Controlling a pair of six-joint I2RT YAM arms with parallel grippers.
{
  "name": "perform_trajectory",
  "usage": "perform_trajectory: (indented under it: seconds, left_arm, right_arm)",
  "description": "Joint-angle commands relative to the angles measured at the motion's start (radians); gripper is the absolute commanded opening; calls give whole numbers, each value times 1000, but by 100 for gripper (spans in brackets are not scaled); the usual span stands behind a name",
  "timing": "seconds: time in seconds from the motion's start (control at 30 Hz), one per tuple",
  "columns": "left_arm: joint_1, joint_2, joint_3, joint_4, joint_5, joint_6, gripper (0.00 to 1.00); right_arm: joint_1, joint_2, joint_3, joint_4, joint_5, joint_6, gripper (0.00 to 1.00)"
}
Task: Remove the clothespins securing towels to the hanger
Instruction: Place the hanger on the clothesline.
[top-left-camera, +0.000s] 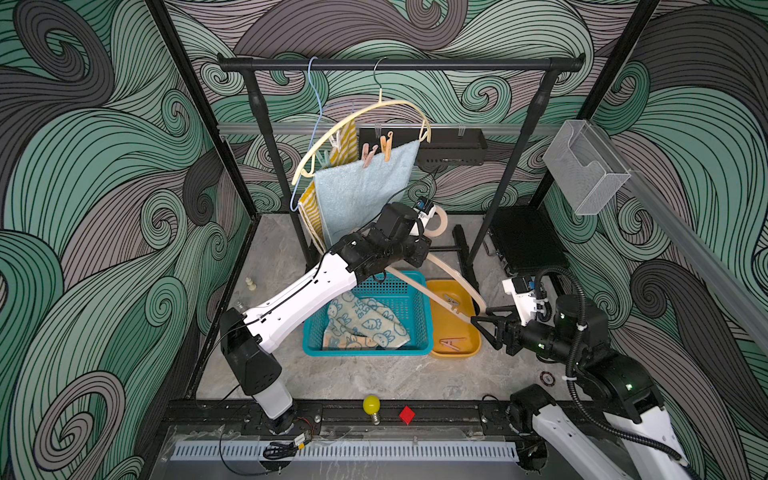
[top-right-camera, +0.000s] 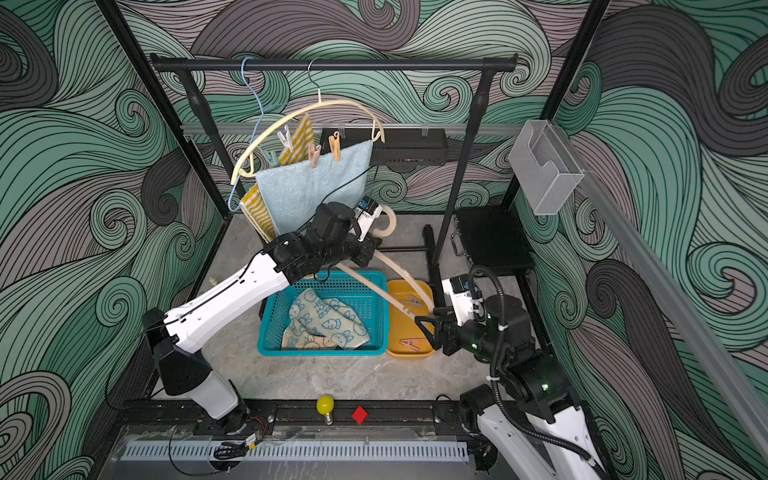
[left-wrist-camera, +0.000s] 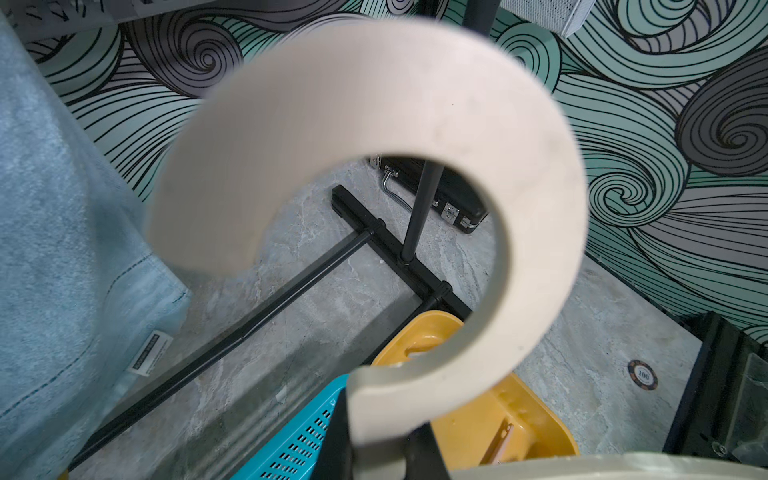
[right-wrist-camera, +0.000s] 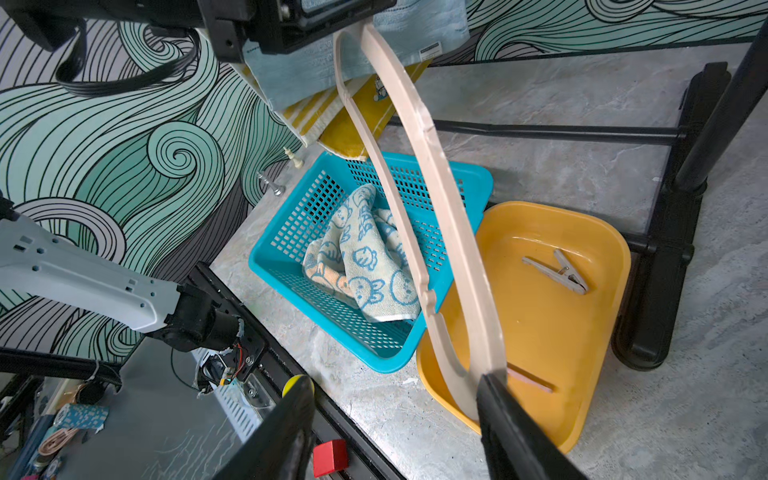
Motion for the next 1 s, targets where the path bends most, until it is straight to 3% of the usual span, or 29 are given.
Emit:
perform_trajectory:
  seconds: [0.0, 0.27, 0.43, 0.63, 0.77, 0.97]
  left_arm:
    - [10, -34, 37, 31, 40, -5, 0]
    - [13, -40, 39, 37, 35, -7, 0]
    - [13, -43, 44, 50, 35, -14, 0]
    - [15, -49, 46, 66, 40, -24, 0]
    - [15, -52, 47, 70, 38, -25, 0]
    - [15, -56, 48, 81, 44, -32, 0]
  right_arm:
    - [-1, 20, 31, -26, 38, -3, 62]
    - [-6, 46, 71, -33, 42, -30, 60]
    - [-7, 67, 60, -18, 13, -34, 48]
    - [-6, 76, 45, 20, -6, -34, 42]
    - [-8, 88, 44, 36, -20, -34, 34]
    - [-7, 91, 40, 46, -17, -35, 37]
